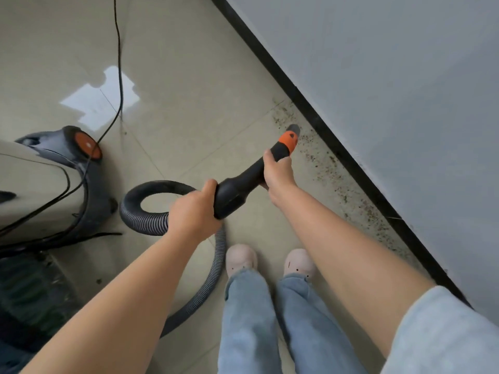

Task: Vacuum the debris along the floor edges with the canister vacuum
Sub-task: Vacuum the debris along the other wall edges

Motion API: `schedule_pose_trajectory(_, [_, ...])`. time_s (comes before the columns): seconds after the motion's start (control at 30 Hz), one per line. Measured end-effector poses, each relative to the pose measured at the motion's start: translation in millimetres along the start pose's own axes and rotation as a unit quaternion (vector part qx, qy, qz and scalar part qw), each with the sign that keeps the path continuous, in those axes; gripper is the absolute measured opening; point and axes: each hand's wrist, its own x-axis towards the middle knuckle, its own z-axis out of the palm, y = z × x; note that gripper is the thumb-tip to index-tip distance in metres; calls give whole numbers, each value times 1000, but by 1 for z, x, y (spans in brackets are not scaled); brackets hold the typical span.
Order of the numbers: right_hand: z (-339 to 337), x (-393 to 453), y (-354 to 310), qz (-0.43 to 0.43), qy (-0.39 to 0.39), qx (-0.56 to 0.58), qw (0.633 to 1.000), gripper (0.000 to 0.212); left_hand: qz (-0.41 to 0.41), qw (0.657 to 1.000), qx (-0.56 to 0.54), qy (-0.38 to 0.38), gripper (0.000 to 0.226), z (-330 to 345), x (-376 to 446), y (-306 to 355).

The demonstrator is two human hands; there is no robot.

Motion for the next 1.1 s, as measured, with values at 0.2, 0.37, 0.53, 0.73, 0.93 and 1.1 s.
schedule_pose_trajectory(0.2, [6,55,-1,34,-90,189,977,39,5,998,-20,-52,46,5,67,-4])
schedule_pose_trajectory(0.37, [31,136,18,21,-64,180,981,47,10,993,-61,-104,50,42,153,-23])
schedule_pose_trajectory(0.53, [65,215,14,-71,-32,146,986,53,47,994,-97,-19,60,80,223,-35])
schedule_pose_trajectory(0.73, [107,303,2,-158,-26,90,983,61,66,986,2,155,54,104,297,-41])
schedule_pose_trajectory(0.93, [121,334,-34,-225,-66,76,969,61,14,977,-30,211,47,124,331,-26])
schedule_pose_trajectory(1.1, [118,361,-15,-189,-37,105,976,65,9,978,-15,206,41,139,341,-20])
